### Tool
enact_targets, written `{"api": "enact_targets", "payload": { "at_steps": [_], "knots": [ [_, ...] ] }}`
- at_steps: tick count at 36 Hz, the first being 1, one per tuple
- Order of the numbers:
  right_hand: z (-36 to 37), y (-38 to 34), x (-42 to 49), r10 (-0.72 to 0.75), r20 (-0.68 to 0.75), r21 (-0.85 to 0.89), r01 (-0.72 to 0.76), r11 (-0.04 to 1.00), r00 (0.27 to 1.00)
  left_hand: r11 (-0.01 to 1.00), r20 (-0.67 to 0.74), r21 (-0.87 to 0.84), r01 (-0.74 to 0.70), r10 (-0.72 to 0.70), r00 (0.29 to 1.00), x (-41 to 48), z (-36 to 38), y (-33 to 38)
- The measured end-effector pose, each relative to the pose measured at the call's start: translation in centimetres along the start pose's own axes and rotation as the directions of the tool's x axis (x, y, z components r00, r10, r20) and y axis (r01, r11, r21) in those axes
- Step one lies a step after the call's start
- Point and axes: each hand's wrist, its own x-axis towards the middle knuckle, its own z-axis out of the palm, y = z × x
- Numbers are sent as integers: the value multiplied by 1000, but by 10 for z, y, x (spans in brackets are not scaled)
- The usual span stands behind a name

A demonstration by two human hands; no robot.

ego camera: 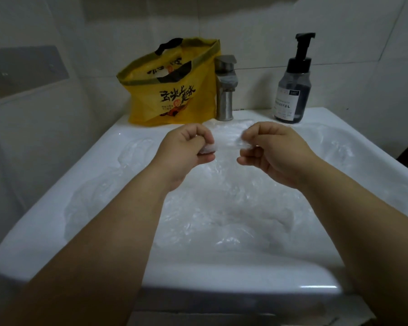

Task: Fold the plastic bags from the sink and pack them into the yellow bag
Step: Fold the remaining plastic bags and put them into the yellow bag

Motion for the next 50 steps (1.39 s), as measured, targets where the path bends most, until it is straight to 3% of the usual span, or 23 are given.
{"api": "enact_targets", "payload": {
  "at_steps": [5,10,14,23,28,33,40,45,50],
  "knots": [
    [-1,-1,-3,23,51,-98,-18,995,998,1000,-15,31,7,-7,1000,-2,0,4],
    [-4,1,-1,-62,-15,-291,55,955,998,996,-19,81,-34,36,999,-3,-1,4],
    [-6,5,1,-177,-31,-531,134,837,984,963,-54,249,-99,116,992,-4,-3,1],
    [-6,4,1,-246,-32,-682,158,714,969,908,-92,382,-174,225,970,-5,0,-1],
    [-6,4,1,-235,-21,-658,163,735,972,903,-108,396,-164,223,969,-3,-2,2],
    [-8,-1,-1,-113,17,-483,107,869,993,986,72,158,-57,46,996,-5,-6,6],
    [-11,-7,-5,36,96,-268,-10,963,995,997,101,65,52,-59,993,-9,-9,11],
    [-16,-12,-7,138,129,-177,-115,977,982,982,193,23,185,-186,963,-12,-13,16],
    [-15,-14,-7,163,144,-131,-145,981,976,972,238,-34,233,-219,946,-14,-16,20]
  ]
}}
